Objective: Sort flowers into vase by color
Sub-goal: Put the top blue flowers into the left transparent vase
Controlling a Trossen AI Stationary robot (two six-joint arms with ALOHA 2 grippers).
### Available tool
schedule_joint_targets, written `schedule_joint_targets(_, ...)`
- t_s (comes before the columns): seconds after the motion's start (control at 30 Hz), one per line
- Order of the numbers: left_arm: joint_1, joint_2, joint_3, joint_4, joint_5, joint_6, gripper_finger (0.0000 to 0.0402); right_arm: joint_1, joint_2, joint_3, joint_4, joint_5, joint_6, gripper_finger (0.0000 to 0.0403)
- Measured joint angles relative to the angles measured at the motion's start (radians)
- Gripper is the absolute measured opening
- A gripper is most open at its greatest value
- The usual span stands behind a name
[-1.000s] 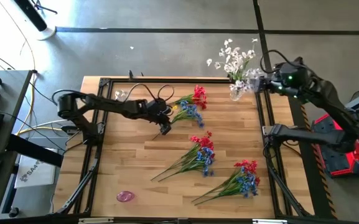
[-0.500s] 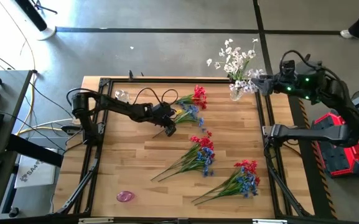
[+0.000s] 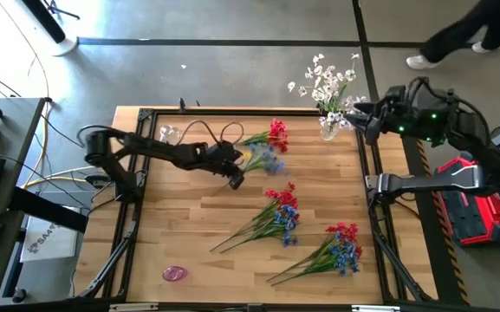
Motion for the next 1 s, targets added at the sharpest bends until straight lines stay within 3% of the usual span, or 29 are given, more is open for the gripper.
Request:
schedule_joint_targets(0.23, 0.001, -0.181, 0.001, -0.001, -0.039, 0.005, 0.0001, 0.151, 0.035, 0.000, 0.139, 0.117, -0.146, 0.0277)
schedule_joint_targets(0.4, -0.008, -0.322, 0.001, 0.017, -0.041, 0.040, 0.0001, 0.232, 0.108, 0.000, 0.206, 0.117, -0.220, 0.0276)
schedule_joint_targets(0.73, -0.008, -0.519, 0.002, 0.174, -0.119, 0.100, 0.0000, 0.302, 0.336, -0.001, 0.276, 0.035, -0.191, 0.0276)
schedule_joint_targets(0.83, -0.009, -0.542, 0.002, 0.248, -0.105, 0.127, 0.0000, 0.301, 0.403, -0.001, 0.385, 0.003, -0.208, 0.0276)
schedule_joint_targets(1.0, -0.009, -0.547, 0.002, 0.342, 0.025, 0.156, 0.0000, 0.270, 0.487, -0.001, 0.590, -0.043, -0.211, 0.0276)
